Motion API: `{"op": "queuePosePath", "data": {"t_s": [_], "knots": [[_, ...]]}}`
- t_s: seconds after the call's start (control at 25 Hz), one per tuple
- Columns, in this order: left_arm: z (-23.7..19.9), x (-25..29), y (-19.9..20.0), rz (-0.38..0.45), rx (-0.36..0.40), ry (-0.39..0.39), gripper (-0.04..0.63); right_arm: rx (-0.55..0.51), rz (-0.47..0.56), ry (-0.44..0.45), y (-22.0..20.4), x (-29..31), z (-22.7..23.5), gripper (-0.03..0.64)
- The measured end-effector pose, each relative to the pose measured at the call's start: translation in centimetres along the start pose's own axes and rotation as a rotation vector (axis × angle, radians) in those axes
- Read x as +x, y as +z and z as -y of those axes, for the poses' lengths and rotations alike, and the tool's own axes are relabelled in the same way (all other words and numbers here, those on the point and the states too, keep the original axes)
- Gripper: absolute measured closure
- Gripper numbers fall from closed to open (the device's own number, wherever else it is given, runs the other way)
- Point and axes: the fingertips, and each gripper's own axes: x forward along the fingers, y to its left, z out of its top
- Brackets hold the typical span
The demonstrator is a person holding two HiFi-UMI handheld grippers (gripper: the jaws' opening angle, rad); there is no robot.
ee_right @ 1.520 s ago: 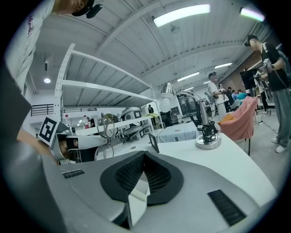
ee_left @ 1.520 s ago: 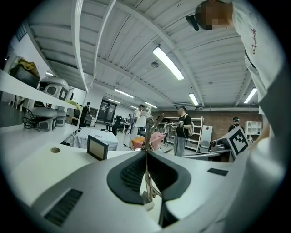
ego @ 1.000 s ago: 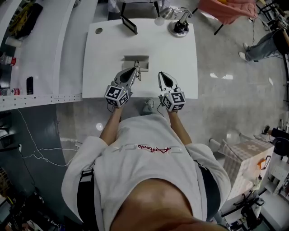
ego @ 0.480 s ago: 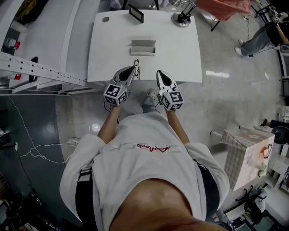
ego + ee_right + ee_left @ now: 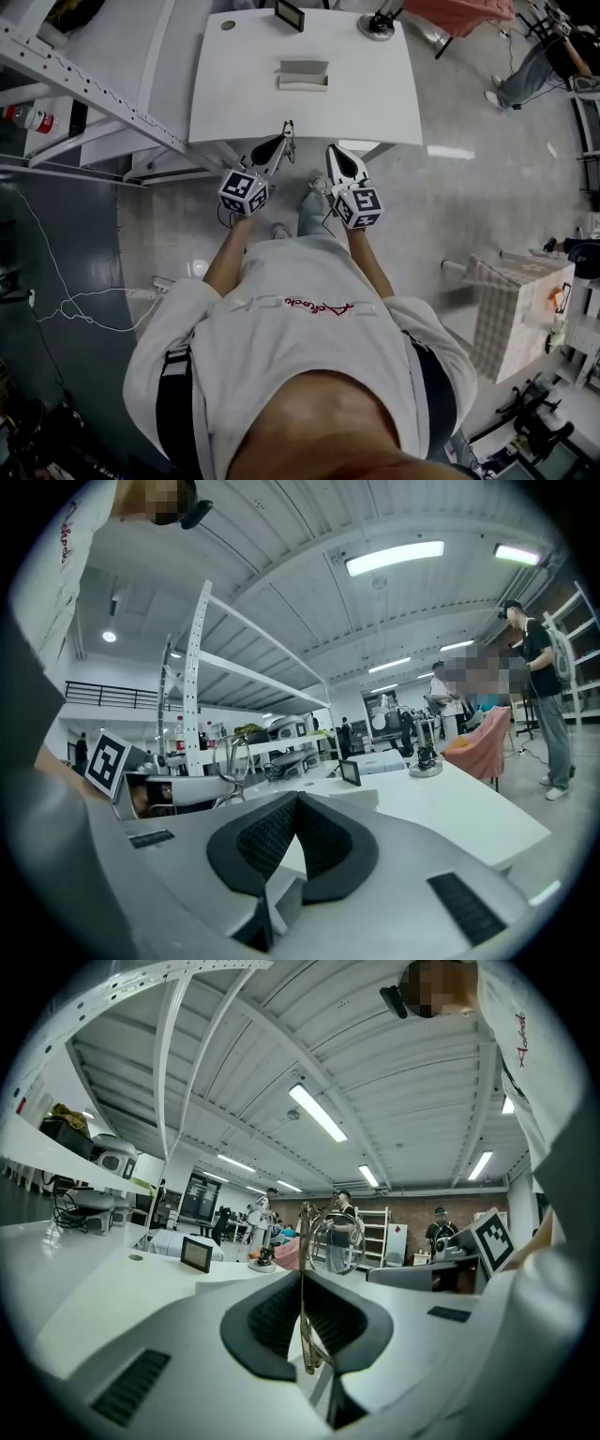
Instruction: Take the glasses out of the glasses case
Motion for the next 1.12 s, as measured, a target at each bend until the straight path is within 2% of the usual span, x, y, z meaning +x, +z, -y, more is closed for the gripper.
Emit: {"op": "queuePosePath", "data": {"t_s": [0.6,1.12], "knots": [[2.7,-2.5,-0.5,0.018,0.011,-0.027,0.558,-0.051,0.021,-0.014,0.3,-2.9,-2.3,0.621],[3.0,-2.8,-0.3,0.028,0.016,-0.035,0.558,-0.053,0.020,-0.019,-0.1,-3.1,-2.9,0.621]]}}
